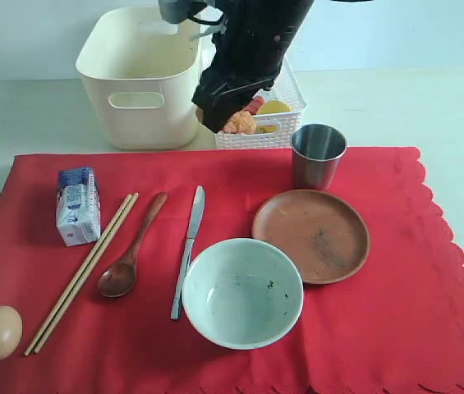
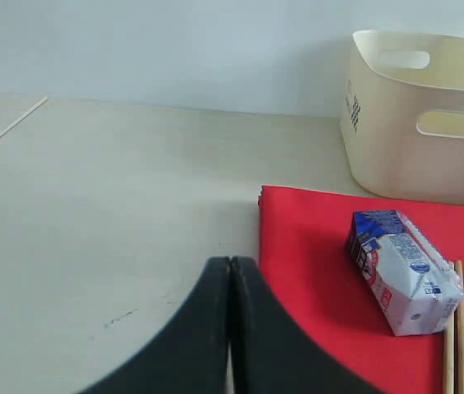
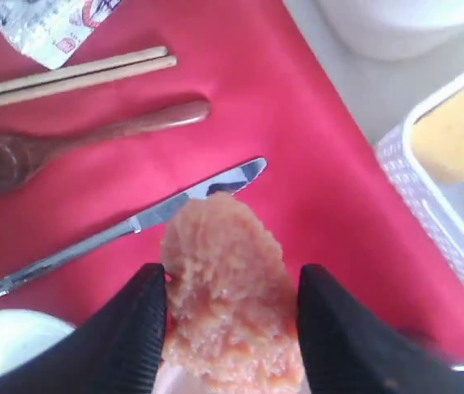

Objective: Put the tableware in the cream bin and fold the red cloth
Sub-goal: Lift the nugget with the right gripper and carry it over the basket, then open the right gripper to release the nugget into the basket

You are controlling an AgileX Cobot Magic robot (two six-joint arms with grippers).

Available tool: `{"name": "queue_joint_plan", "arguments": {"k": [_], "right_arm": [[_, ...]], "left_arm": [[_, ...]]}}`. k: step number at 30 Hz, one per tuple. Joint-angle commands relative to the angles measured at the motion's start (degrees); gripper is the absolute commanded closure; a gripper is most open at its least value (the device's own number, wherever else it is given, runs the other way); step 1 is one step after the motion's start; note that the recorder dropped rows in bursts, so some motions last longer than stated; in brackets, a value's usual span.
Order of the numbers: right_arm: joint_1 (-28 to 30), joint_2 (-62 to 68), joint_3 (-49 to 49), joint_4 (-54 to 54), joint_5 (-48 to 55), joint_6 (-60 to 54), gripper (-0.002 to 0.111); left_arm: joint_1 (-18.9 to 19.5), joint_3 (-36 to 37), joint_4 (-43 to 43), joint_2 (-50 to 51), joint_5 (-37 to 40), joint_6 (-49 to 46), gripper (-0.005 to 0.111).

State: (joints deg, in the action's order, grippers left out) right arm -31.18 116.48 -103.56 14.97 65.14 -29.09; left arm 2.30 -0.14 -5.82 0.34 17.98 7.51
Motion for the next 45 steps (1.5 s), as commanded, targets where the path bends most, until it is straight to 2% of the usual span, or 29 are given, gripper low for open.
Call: {"name": "queue_joint_plan", "arguments": {"k": [1, 7, 10, 17, 27, 45], "right_arm": [[-0.08, -1.89, -0.36, -1.0, -2.73, 16.08, 0.108], [0.05, -1.82, -0.37, -1.24, -7.6, 21.33, 0.108], [0.2, -1.61, -0.37, -5.3, -10.7, 26.9, 0.108], [2.9, -0.16, -0.37, -7.45, -12.93, 34.42, 0.108], [6.85, 3.22, -0.37, -0.93, -15.07, 34.88, 0.108], [6.97, 7.21, -0.37, 0.0, -24.8, 36.83, 0.108]], "left_arm": [[0.03, 0.14, 0.06, -0.34, -0.09, 0.0, 0.107], [0.03, 0.14, 0.06, -0.34, -0.09, 0.0, 0.107], [0.03, 0.14, 0.06, -0.34, -0.09, 0.0, 0.107], [0.03, 0.14, 0.06, -0.34, -0.09, 0.0, 0.107], [0.03, 0.14, 0.06, -0.34, -0.09, 0.0, 0.107], [0.03, 0.14, 0.06, -0.34, -0.09, 0.0, 0.107]]}}
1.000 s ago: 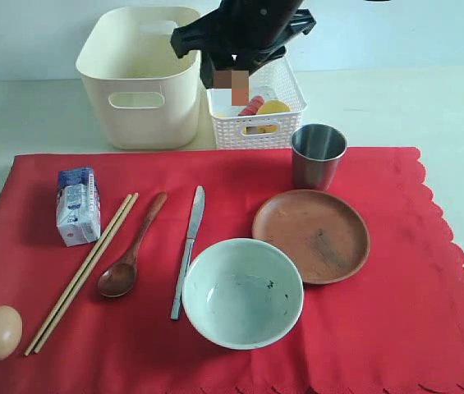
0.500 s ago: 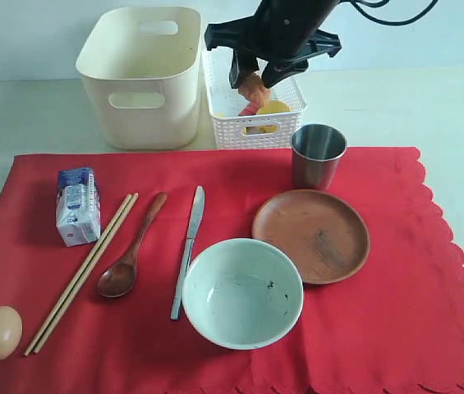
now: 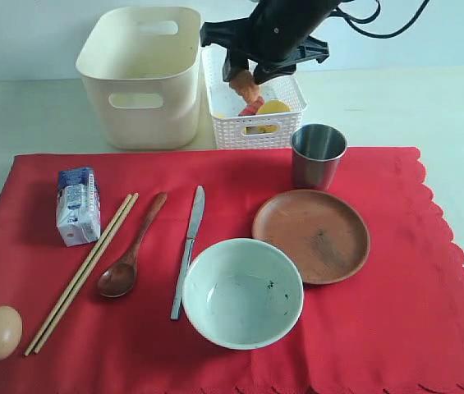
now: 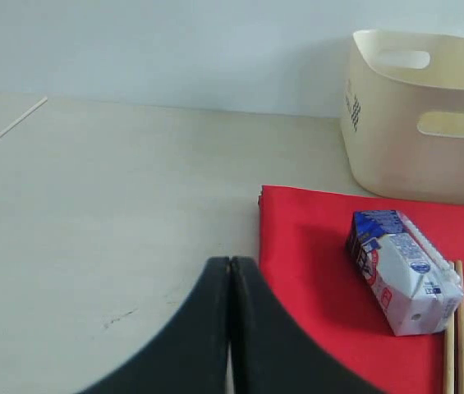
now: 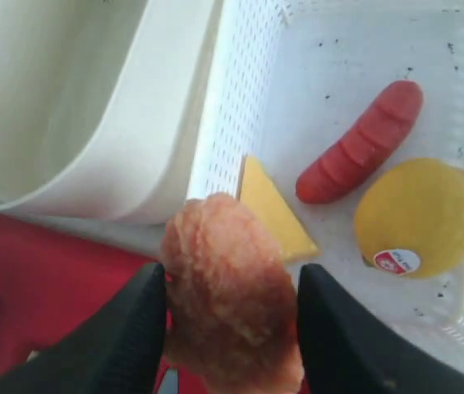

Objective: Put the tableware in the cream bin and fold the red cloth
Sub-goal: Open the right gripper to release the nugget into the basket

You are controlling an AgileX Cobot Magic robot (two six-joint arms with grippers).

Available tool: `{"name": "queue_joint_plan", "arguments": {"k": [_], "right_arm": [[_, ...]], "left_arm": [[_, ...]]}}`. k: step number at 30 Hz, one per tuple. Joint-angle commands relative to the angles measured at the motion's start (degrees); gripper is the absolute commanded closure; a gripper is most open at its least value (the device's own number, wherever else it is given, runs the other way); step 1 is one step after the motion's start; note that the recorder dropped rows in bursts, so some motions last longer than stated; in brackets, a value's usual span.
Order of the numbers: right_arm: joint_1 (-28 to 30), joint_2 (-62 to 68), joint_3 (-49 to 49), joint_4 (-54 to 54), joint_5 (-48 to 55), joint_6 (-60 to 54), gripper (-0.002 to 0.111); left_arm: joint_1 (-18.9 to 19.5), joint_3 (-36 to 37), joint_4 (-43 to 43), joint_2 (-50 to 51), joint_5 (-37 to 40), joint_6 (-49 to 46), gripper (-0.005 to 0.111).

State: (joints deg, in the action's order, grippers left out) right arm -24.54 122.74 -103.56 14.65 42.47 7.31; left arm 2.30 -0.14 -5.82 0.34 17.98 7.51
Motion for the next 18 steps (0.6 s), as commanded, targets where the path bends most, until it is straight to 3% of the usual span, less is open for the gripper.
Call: {"name": "queue_joint_plan", "arguments": {"k": [1, 18], "right_arm": [[0.33, 1.24, -0.37, 0.32, -2.42, 0.42, 0.108], [0.33, 8.11, -0.37, -1.86, -20.38, 0.31, 0.108]], "left_arm": [[0.03, 0.14, 0.06, -0.34, -0.09, 0.0, 0.107], [0.03, 0.14, 0.06, -0.34, -0.09, 0.0, 0.107]]}}
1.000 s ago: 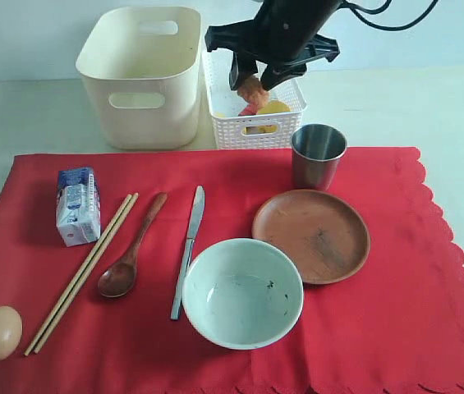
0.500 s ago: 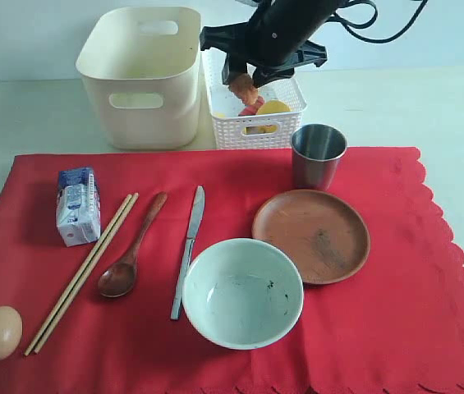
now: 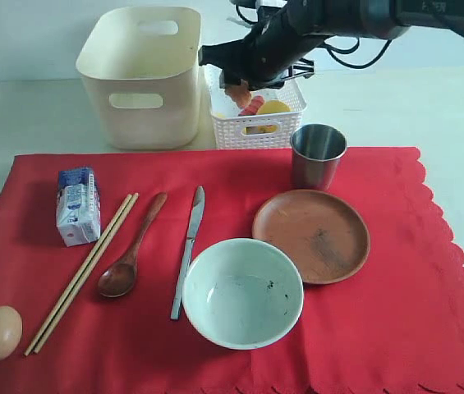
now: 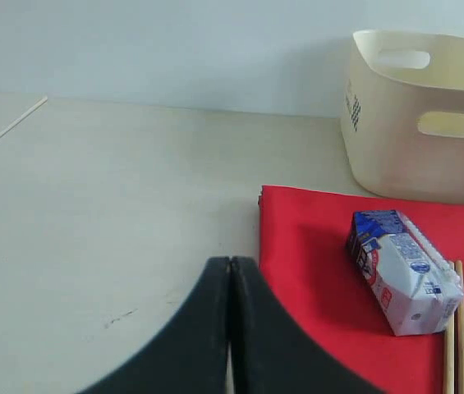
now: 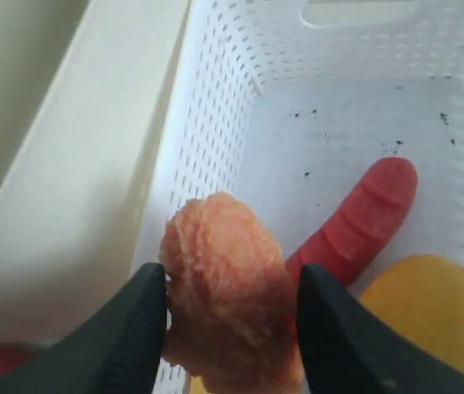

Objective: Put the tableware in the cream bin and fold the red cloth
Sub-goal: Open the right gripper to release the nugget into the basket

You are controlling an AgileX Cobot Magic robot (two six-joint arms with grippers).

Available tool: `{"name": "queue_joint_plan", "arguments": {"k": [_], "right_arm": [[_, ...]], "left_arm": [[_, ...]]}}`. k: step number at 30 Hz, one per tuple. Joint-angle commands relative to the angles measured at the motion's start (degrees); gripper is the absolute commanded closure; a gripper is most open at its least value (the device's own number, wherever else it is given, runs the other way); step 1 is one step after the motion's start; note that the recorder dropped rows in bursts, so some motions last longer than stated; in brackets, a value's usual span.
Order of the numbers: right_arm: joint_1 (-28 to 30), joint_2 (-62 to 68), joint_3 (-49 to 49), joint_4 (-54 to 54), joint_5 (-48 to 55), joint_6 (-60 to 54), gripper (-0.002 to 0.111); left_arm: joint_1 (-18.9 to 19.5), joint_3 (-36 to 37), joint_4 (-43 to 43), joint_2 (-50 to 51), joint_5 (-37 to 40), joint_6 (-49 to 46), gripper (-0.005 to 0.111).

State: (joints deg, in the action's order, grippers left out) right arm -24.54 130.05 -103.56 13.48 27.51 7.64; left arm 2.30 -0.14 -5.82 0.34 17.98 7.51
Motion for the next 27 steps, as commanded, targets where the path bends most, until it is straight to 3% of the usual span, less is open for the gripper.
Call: {"name": "queue_joint_plan", "arguments": {"k": [1, 16, 18, 27], "right_arm": [[0.33, 1.35, -0.37, -2.2, -7.74, -0.02, 0.108], [0.33, 5.89, -0.37, -6.06, -12.17, -0.02, 0.105], [0.33, 5.99, -0.37, -6.06, -12.26, -0.02, 0.098], [0.33, 3.13, -0.37, -6.6, -12.17, -0.02, 0.046]], "left_arm": [[0.03, 0.14, 0.06, -0.34, -0.09, 0.0, 0.107], [0.03, 0.14, 0.06, -0.34, -0.09, 0.13, 0.107], [0.03, 0.14, 0.06, -0.34, -0.09, 0.01, 0.107], [0.03, 0.14, 0.06, -0.34, -0.09, 0.01, 0.107]]}}
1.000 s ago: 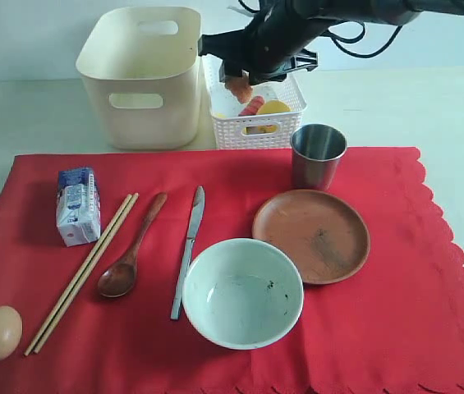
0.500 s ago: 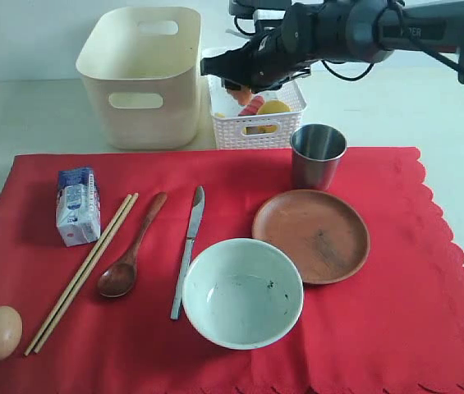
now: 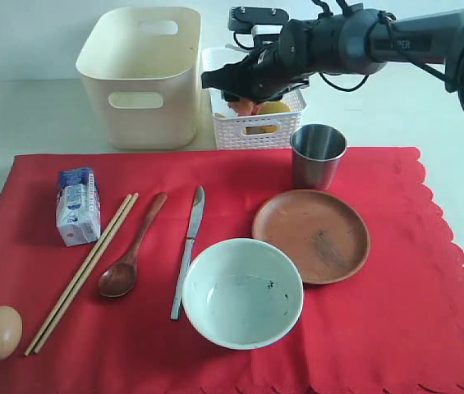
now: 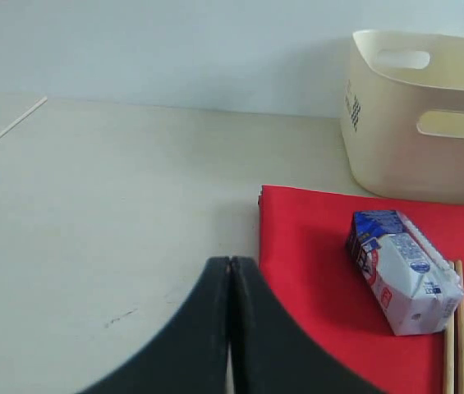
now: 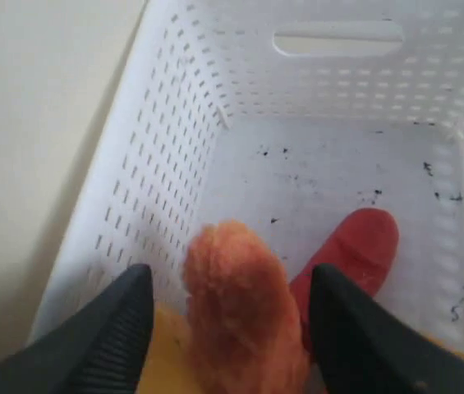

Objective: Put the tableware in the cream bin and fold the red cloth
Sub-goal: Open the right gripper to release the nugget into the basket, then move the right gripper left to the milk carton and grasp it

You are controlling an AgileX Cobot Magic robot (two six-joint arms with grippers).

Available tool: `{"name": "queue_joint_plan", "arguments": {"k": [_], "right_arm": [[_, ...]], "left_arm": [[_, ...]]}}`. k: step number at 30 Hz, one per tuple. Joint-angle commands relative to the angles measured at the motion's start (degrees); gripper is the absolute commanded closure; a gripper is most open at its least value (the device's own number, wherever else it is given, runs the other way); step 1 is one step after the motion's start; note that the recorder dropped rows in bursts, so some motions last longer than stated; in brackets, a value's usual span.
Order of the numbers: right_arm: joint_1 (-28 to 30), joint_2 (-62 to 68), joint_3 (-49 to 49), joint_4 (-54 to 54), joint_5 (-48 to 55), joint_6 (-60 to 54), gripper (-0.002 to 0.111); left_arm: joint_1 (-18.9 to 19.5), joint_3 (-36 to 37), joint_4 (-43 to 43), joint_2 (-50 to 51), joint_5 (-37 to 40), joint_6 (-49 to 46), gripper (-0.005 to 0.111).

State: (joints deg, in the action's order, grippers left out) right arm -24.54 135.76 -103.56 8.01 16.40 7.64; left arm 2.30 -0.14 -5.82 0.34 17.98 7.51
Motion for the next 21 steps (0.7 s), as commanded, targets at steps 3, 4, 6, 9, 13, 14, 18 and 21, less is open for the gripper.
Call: {"name": "queue_joint_plan", "arguments": {"k": [3, 4, 6, 9, 13, 14, 18, 21], "right_arm": [[0.33, -4.38, -0.37, -1.21, -1.06, -0.02, 0.045], [0.33, -4.74, -0.37, -1.21, -0.51, -0.02, 0.045], [0.33, -6.46, -0.37, -1.21, 1.46, -0.02, 0.045], [0.33, -9.17, -0.37, -1.21, 6.16, -0.02, 0.045], [0.33, -12.58, -0.37, -1.21, 14.27, -0.02, 0.045], [0.33, -13.64, -0.37, -0.92, 17.74, -0.02, 0.045], [0.33, -16.52, -0.37, -0.92, 27.62, -0.02, 0.045], [0.33, -17.84, -0.37, -0.92, 32.51, -0.13, 0.045]], "left_arm": [[0.03, 0.14, 0.06, -0.34, -0.09, 0.01, 0.107], [0.03, 0.14, 0.06, -0.34, -0.09, 0.01, 0.107], [0.03, 0.14, 0.06, -0.34, -0.09, 0.01, 0.107], [0.03, 0.14, 0.06, -0.34, -0.09, 0.13, 0.107], [0.03, 0.14, 0.06, -0.34, -0.09, 0.13, 0.107], [0.03, 0.14, 0.06, -0.34, -0.09, -0.04, 0.107], [0.03, 0.14, 0.06, -0.34, -0.09, -0.04, 0.107], [0.03, 0.14, 0.06, -0.34, -0.09, 0.08, 0.107]]}}
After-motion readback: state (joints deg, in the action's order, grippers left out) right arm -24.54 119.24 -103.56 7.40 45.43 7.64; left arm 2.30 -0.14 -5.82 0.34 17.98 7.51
